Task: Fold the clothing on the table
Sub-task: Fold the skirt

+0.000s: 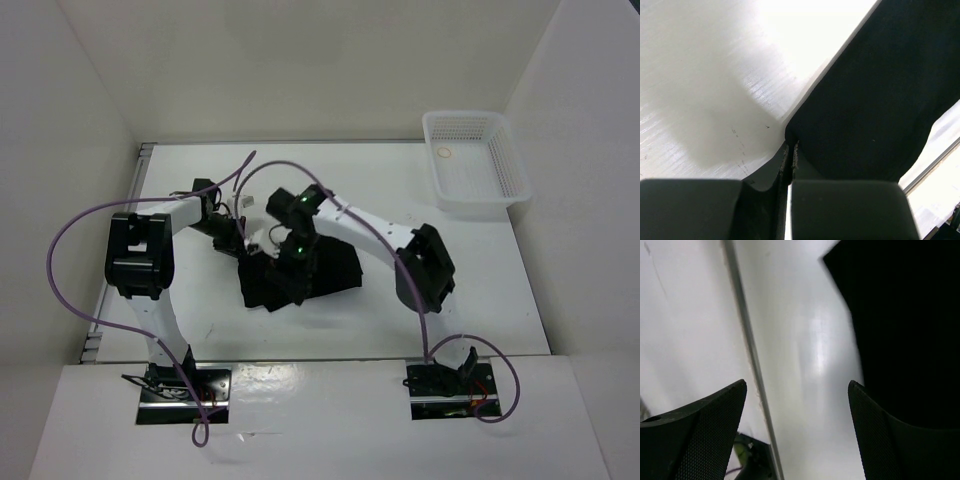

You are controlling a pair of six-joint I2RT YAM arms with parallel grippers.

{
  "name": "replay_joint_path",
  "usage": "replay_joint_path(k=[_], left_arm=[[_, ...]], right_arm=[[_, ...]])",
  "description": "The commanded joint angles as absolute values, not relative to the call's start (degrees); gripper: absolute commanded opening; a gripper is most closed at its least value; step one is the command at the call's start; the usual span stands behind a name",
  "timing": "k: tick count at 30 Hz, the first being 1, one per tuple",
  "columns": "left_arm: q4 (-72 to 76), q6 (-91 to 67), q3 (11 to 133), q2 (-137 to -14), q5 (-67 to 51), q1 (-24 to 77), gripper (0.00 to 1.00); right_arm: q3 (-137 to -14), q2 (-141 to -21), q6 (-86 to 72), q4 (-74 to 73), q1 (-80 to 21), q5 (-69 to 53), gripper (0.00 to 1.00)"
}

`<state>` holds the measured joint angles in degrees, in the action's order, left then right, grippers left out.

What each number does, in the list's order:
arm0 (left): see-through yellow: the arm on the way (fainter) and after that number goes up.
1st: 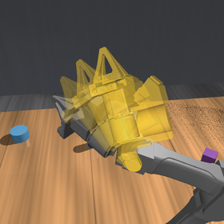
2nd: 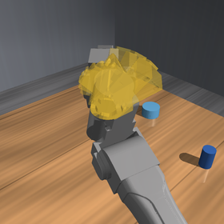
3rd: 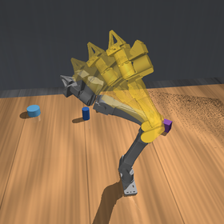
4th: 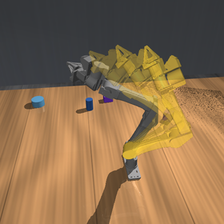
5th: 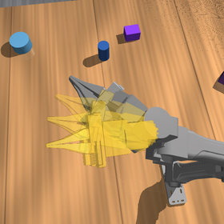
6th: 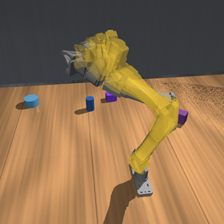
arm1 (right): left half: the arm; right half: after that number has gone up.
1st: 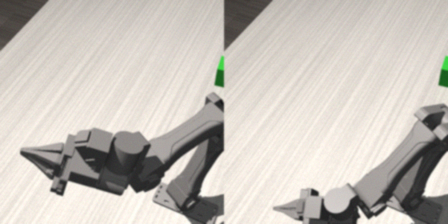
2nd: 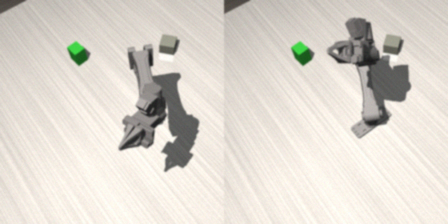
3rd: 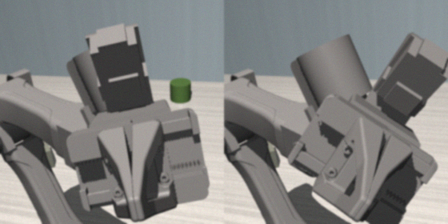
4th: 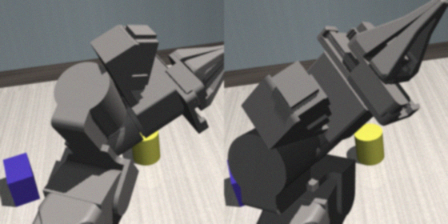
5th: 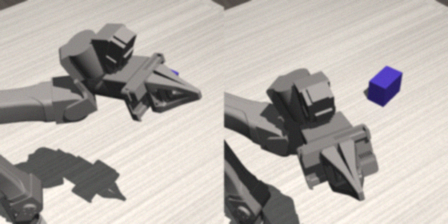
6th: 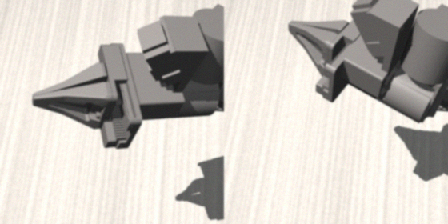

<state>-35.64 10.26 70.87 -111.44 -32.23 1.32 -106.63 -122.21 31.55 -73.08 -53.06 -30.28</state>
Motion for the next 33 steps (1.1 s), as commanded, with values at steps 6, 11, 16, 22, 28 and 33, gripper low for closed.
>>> replay_joint_path(k=[6, 11, 16, 22, 28, 33], left_arm=[[-35.1, 11.2, 70.3, -111.4, -29.0, 1.8, 0.00], [-35.1, 10.2, 70.3, -110.9, -28.4, 0.6, 0.00], [-34.5, 8.7, 70.3, -109.9, -26.8, -1.4, 0.00], [-33.8, 6.6, 70.3, -109.9, -25.2, -2.5, 0.00], [-33.8, 6.6, 70.3, -109.9, -25.2, -3.1, 0.00], [-33.8, 6.6, 70.3, -109.9, -25.2, -3.1, 0.00]], right_arm=[[-102.9, -117.6, 20.5, -62.8, -41.4, -17.6, 0.86], [-97.8, -118.2, 16.2, -61.2, -40.3, -10.3, 0.86], [-93.3, -117.0, 14.5, -58.3, -35.6, -9.5, 0.86], [-91.6, -117.5, 13.4, -57.7, -31.7, -10.3, 0.86], [-91.6, -119.2, 13.4, -56.6, -31.0, -10.3, 0.86], [-92.8, -119.7, 12.9, -56.6, -31.0, -11.0, 0.86]])
